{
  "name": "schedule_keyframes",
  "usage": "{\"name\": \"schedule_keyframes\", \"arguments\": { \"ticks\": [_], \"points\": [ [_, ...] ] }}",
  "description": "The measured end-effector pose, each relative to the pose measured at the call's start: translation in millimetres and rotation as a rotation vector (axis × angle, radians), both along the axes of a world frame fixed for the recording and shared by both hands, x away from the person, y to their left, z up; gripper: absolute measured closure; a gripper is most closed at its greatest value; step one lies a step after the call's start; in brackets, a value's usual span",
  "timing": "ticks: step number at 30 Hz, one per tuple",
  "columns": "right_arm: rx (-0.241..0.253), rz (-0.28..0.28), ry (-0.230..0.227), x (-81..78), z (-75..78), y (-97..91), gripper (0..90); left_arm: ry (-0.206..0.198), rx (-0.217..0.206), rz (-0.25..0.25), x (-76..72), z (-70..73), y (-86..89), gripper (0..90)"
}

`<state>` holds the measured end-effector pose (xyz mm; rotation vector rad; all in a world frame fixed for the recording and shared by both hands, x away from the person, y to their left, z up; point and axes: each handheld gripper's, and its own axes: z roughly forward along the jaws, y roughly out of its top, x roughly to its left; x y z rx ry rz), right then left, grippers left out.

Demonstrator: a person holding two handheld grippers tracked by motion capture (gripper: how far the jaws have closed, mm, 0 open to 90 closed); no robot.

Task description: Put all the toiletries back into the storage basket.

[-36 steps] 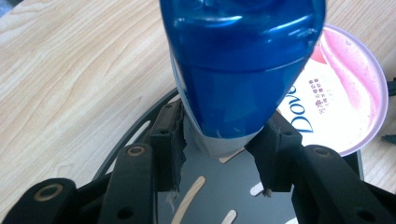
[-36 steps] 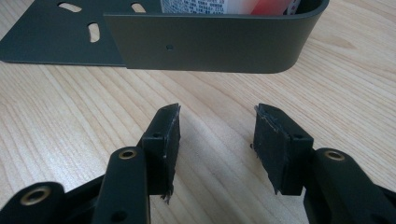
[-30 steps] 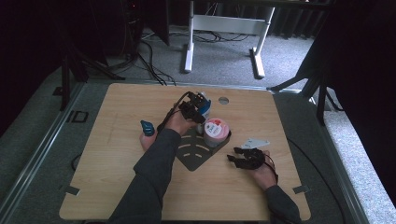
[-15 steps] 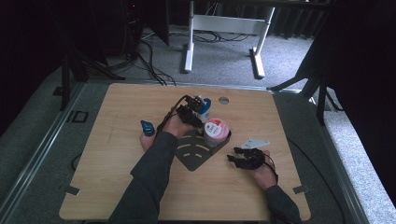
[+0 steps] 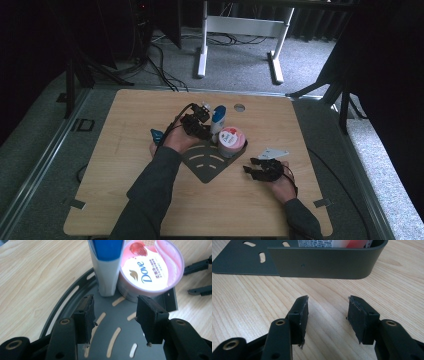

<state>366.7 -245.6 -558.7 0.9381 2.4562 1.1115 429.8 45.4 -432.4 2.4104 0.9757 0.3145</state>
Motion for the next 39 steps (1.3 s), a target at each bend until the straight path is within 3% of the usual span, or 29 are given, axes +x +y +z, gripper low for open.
{"name": "schedule_keyframes", "arguments": {
  "ticks": [10,17,39],
  "points": [
    [0.000,0.000,0.000,-0.1,0.0,0.1,50.7,-0.010,-0.002,-0.013,-17.8,4.4,7.0,48.6],
    [0.000,0.000,-0.001,-0.1,0.0,0.1,50.7,-0.044,0.000,-0.009,-28.3,5.8,12.5,48.5],
    [-0.001,-0.001,0.000,-0.2,0.0,0.2,50.7,-0.066,-0.048,-0.021,-54.9,1.5,31.9,46.6]
  ]
}}
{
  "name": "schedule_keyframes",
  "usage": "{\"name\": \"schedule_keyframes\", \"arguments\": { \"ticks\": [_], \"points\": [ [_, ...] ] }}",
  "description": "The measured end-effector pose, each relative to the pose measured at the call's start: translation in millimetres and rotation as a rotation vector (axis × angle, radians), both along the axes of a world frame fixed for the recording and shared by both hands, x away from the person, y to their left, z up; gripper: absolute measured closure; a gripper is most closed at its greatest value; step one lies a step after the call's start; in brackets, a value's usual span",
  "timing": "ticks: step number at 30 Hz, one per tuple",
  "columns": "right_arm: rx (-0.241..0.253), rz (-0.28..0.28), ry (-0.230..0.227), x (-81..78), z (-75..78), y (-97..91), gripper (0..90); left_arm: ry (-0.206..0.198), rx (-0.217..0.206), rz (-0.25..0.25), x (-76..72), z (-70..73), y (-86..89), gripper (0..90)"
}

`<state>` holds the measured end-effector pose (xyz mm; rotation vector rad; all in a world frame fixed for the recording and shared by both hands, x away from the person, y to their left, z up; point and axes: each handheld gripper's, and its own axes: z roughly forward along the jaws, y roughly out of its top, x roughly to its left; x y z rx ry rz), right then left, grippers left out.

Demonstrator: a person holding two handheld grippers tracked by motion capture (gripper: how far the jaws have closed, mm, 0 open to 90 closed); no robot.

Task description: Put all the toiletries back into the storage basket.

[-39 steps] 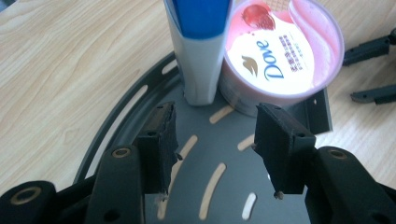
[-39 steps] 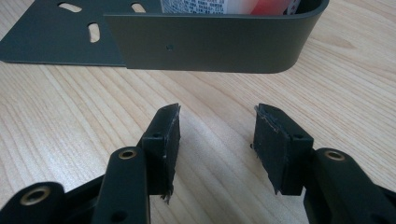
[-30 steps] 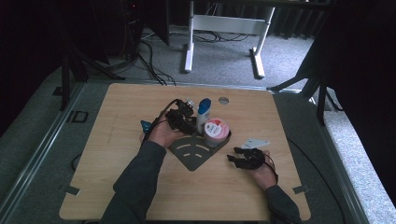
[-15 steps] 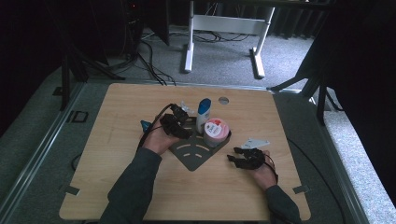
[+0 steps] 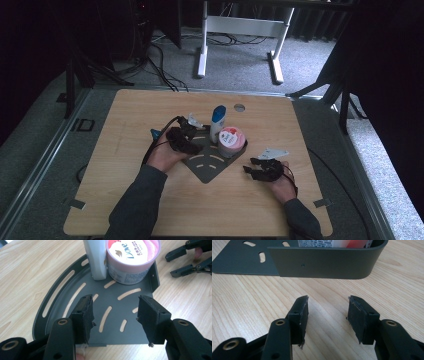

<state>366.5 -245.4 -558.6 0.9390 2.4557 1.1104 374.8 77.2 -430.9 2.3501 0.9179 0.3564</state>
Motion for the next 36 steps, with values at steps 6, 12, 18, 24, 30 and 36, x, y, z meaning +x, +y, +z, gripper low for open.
{"name": "schedule_keyframes", "arguments": {
  "ticks": [6,12,18,24,30,36],
  "points": [
    [-0.001,0.001,-0.001,0.0,0.0,0.0,50.7,0.007,-0.023,-0.003,-7.0,1.2,7.5,46.5],
    [-0.001,0.000,0.000,0.0,0.0,0.0,50.7,0.007,-0.024,-0.032,-16.0,-2.3,13.6,45.4],
    [-0.001,0.001,-0.001,0.0,0.0,-0.1,50.6,0.018,-0.023,-0.022,-19.8,-6.4,23.2,45.9],
    [0.001,0.001,0.000,0.2,0.0,-0.2,50.7,0.024,-0.015,-0.009,-25.6,-8.2,34.3,46.7],
    [0.001,0.000,0.000,0.2,-0.1,-0.2,50.7,0.028,-0.019,0.007,-29.4,-10.5,43.9,47.0],
    [0.002,0.000,0.000,0.3,-0.1,-0.2,50.7,0.030,-0.016,0.016,-33.0,-11.7,50.9,47.0]
  ]
}}
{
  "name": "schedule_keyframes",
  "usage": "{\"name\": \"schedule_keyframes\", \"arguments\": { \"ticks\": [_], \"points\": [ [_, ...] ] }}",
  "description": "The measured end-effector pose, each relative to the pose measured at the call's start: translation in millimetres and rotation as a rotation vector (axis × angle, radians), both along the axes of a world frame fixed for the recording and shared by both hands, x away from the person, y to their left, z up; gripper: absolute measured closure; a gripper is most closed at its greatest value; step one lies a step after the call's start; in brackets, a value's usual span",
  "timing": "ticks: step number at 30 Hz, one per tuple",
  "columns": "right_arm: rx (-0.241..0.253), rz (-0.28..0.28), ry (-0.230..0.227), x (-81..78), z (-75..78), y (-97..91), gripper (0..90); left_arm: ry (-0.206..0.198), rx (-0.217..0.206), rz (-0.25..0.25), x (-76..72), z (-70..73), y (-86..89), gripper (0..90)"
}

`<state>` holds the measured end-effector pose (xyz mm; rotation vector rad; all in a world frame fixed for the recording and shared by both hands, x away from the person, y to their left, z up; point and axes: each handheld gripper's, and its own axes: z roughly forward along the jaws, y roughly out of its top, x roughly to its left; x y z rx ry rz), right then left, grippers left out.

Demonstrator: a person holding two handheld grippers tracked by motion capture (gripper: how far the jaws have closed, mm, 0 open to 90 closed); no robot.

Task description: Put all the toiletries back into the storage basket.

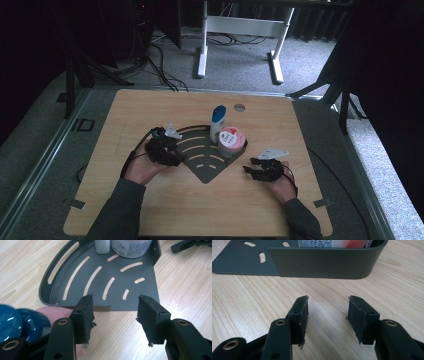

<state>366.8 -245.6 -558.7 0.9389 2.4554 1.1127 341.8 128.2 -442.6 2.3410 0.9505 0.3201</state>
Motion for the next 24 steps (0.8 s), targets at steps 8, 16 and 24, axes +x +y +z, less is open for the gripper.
{"name": "schedule_keyframes", "arguments": {
  "ticks": [8,16,24],
  "points": [
    [-0.001,-0.001,0.001,-0.2,0.0,0.1,50.7,0.003,0.003,0.005,-3.4,-1.5,8.7,46.8],
    [0.000,-0.002,0.002,-0.4,0.0,0.3,50.6,-0.002,-0.002,0.017,-7.9,-0.7,16.3,46.7],
    [0.000,-0.001,0.001,-0.3,0.0,0.2,50.7,-0.003,-0.010,0.044,-12.5,-0.3,27.8,46.7]
  ]
}}
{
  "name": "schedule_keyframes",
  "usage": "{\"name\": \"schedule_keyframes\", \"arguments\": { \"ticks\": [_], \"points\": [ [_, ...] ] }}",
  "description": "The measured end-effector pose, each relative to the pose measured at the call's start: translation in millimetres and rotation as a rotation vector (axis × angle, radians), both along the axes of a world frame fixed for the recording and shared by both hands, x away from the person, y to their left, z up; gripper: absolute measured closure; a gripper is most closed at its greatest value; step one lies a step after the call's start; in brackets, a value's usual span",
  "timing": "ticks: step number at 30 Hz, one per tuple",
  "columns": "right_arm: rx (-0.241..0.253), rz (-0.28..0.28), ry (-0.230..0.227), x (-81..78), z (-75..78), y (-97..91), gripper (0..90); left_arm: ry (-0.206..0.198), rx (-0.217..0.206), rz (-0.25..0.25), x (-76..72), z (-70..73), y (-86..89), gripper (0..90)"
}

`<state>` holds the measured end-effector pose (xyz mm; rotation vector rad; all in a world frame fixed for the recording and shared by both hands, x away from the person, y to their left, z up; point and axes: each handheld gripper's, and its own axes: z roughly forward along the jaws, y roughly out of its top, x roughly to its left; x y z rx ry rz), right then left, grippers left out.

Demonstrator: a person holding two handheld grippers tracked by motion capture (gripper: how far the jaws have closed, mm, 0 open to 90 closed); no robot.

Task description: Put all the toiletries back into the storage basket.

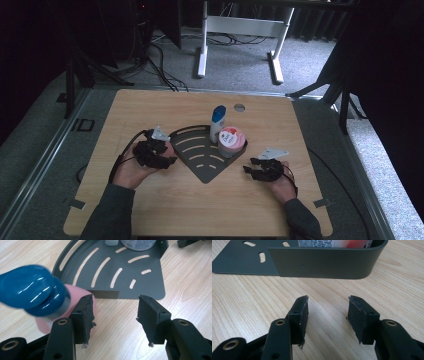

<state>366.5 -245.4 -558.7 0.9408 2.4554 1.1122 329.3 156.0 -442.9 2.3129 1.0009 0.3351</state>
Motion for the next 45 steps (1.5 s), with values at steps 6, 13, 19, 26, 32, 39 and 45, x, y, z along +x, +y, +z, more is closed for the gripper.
{"name": "schedule_keyframes", "arguments": {
  "ticks": [6,13,19,26,32,39,45],
  "points": [
    [-0.001,0.001,-0.002,0.0,0.0,0.1,50.7,0.002,0.000,0.023,-1.9,-0.4,10.4,46.7],
    [-0.001,0.000,-0.001,-0.1,0.0,0.1,50.7,0.000,-0.007,0.067,-3.2,0.1,24.6,46.7],
    [-0.002,0.001,-0.002,-0.1,0.0,0.1,50.7,0.006,-0.008,0.134,1.4,-2.9,37.1,43.3],
    [-0.002,0.001,-0.002,0.0,0.0,0.1,50.7,0.006,-0.003,0.148,9.7,-6.8,38.5,40.5],
    [-0.002,0.002,-0.001,-0.1,0.0,0.1,50.4,-0.026,0.001,0.158,15.7,-8.2,37.1,39.3],
    [-0.001,0.002,0.000,0.0,0.1,0.0,50.4,-0.031,-0.014,0.158,21.4,-8.8,38.4,33.0],
    [-0.002,0.003,-0.001,0.0,0.0,-0.1,50.3,-0.030,-0.029,0.152,28.1,-10.9,36.2,29.0]
  ]
}}
